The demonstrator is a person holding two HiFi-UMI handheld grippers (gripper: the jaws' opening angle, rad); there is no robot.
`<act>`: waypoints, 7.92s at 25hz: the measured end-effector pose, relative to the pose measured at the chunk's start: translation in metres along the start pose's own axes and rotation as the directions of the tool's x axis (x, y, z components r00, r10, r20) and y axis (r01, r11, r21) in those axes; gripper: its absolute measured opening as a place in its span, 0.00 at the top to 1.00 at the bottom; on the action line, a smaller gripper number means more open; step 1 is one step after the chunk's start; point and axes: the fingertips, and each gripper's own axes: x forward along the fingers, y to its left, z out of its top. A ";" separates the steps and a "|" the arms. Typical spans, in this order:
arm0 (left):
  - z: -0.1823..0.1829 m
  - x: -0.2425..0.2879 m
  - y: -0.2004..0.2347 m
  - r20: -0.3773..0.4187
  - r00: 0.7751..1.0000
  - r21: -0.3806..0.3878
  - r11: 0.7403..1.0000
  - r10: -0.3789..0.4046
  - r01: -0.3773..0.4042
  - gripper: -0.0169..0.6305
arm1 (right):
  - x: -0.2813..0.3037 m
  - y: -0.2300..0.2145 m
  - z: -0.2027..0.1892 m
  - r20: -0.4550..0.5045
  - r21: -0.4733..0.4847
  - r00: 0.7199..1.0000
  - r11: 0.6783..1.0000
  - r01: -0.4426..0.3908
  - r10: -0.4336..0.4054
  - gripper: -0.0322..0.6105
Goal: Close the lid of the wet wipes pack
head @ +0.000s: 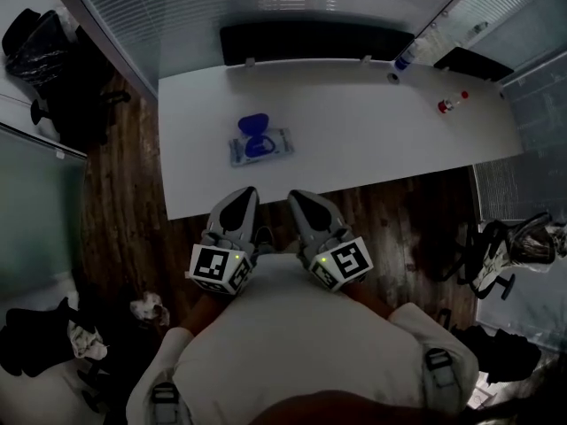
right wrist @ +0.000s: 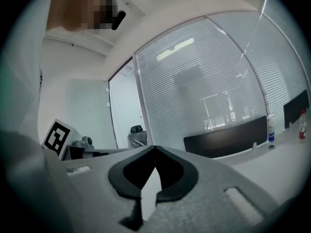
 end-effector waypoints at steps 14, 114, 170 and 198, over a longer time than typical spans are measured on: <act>0.023 0.020 0.002 0.041 0.998 0.048 0.998 0.040 -0.042 0.97 | 0.026 -0.006 0.021 0.046 -0.038 0.995 0.996 -0.086 0.088 0.95; -0.299 0.118 0.231 -0.667 0.702 0.108 0.964 0.251 -0.242 0.97 | 0.257 -0.172 -0.266 -0.531 -0.199 0.808 0.889 -0.412 0.256 0.95; -0.162 0.093 0.147 -0.450 0.874 0.000 0.978 0.185 -0.207 0.97 | 0.178 -0.105 -0.167 -0.416 -0.248 0.902 0.940 -0.232 0.113 0.95; 0.044 0.010 -0.013 0.039 0.997 0.023 0.997 0.067 -0.068 0.97 | 0.021 0.006 0.073 0.042 -0.120 0.977 0.972 -0.203 0.209 0.95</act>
